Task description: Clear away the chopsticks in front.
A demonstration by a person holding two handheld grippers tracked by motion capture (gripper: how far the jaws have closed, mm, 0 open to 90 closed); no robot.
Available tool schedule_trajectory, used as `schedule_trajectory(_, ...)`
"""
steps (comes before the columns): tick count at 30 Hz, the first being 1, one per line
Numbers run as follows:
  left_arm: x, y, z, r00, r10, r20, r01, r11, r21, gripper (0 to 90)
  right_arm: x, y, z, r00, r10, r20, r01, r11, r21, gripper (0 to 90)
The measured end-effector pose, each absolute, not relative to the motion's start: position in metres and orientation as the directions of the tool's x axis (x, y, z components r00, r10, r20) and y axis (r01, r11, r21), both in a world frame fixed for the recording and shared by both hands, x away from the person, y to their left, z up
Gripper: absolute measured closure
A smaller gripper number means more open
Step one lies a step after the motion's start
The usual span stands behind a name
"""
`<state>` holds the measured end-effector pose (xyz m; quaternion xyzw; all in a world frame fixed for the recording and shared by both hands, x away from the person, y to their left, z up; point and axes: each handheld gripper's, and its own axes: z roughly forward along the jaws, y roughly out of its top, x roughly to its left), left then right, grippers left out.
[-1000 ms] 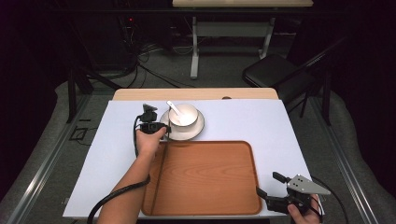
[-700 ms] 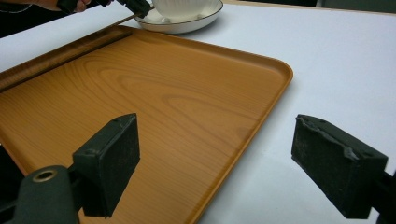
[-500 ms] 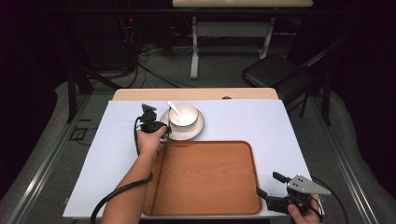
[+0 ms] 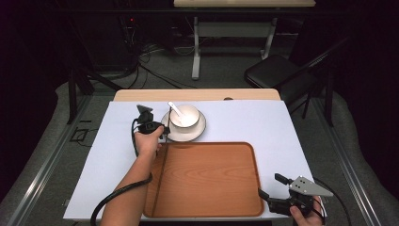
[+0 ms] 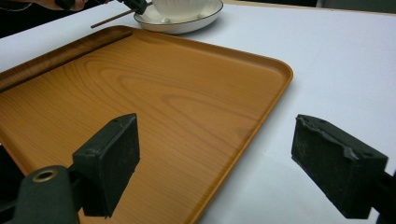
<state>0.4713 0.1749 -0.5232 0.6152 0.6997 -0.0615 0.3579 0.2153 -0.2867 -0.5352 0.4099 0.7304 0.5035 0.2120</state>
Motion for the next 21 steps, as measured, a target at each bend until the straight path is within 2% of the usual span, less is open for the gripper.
schedule_trajectory(10, 0.458, 0.192, -0.514, 0.015, 0.805, -0.593, 0.894, 0.255, 0.368, 84.7, 0.215, -0.286, -0.535, -0.573, 0.813, 0.104, 0.387, 0.157, 0.909, 15.1)
schedule_trajectory(21, 0.42, 0.219, -0.504, 0.07, 0.797, -0.6, 0.891, 0.22, 0.397, 84.8, 0.216, -0.286, -0.535, -0.572, 0.814, 0.103, 0.389, 0.158, 0.908, 15.1)
